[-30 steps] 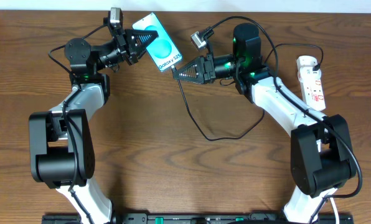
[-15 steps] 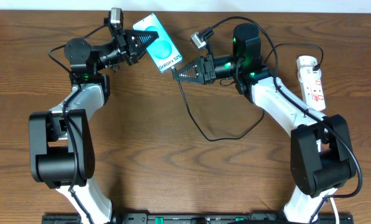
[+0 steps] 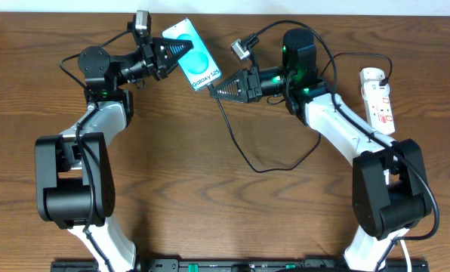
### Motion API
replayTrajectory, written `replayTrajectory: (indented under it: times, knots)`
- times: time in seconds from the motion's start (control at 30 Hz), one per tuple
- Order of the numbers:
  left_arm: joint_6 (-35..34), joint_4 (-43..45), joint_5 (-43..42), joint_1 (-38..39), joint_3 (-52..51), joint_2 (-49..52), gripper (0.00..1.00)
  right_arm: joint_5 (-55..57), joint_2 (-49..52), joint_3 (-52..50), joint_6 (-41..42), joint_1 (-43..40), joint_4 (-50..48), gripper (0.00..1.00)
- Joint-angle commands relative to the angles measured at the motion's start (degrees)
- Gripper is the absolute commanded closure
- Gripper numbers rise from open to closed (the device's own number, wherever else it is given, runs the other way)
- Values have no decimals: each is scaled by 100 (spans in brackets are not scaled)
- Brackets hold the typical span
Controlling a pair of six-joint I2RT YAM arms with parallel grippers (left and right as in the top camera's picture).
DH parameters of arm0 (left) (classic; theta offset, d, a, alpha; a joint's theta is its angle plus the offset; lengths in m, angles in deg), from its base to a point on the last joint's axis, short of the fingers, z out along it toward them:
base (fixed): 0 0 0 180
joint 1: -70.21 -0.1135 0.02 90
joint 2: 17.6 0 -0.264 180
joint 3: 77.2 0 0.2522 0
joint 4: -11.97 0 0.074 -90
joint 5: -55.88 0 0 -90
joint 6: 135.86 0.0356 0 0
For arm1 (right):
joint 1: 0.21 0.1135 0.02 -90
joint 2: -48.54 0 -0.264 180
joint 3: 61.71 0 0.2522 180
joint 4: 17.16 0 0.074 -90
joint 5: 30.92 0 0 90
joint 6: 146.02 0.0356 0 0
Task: Plug charger to phone and switch on socket
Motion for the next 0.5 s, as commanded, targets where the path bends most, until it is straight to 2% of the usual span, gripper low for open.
replayTrajectory:
  times: [0.0, 0.47]
  knots:
    - [225, 68, -739, 94, 59, 11, 92, 376, -7, 79, -4, -11, -94, 99]
    - [227, 68, -966, 101, 59, 11, 93, 376, -7, 79, 20, -11, -92, 99]
